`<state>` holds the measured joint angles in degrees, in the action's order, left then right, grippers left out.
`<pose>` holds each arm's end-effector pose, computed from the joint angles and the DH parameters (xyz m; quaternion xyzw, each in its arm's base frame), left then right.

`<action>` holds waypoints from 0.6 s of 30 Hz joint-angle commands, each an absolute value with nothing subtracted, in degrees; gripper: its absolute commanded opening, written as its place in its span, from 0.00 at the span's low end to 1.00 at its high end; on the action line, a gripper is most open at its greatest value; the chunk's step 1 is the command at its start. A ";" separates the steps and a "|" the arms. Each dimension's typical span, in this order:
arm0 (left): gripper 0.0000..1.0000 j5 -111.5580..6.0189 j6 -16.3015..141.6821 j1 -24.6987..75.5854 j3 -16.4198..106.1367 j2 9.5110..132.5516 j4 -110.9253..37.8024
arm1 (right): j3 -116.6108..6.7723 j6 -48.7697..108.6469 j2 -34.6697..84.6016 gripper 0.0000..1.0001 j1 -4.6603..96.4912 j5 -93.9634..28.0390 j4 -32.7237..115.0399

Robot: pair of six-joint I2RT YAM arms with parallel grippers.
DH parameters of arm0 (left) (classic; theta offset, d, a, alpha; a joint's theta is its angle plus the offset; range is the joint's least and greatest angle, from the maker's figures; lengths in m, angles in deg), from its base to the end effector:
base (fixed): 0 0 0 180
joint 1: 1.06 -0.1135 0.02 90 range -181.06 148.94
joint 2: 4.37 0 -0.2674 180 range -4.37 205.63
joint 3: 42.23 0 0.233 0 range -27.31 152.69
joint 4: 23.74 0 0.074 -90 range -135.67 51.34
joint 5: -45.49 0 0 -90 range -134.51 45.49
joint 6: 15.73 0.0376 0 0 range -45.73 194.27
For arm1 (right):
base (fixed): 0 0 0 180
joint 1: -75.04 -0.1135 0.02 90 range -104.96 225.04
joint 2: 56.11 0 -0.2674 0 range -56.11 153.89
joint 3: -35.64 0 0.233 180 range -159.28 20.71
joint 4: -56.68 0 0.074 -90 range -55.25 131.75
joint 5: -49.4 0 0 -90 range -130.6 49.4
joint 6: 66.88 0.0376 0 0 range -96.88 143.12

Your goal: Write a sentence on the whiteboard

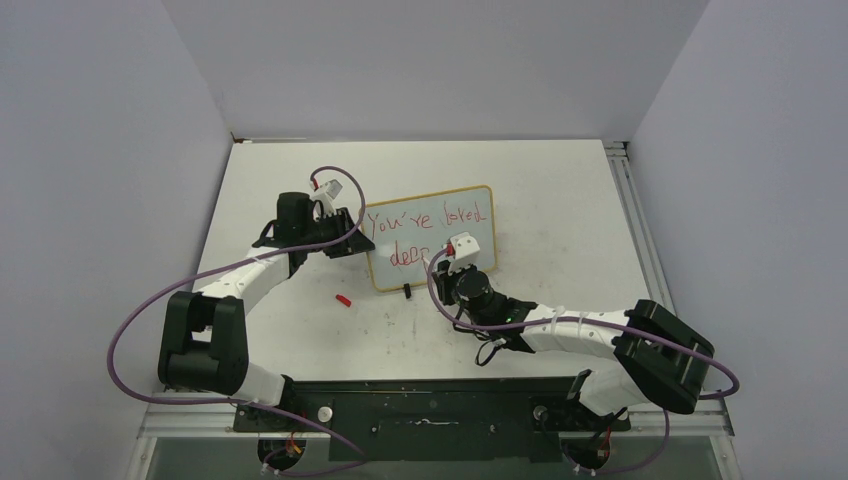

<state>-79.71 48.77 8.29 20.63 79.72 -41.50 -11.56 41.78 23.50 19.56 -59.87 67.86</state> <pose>0.2837 -0.0687 0.2292 0.0081 0.8701 -0.3833 0.3099 0.1635 0.2159 0.2120 -0.1673 0.8018 0.2254 0.5275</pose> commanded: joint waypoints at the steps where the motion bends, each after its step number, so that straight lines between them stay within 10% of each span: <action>1: 0.28 -81.95 48.31 8.61 22.78 77.71 -39.63 | -13.56 41.47 22.74 0.05 20.44 -62.80 69.46; 18: 0.28 -82.01 48.25 8.60 22.78 77.61 -39.63 | -13.30 41.05 20.47 0.05 21.52 -63.37 68.50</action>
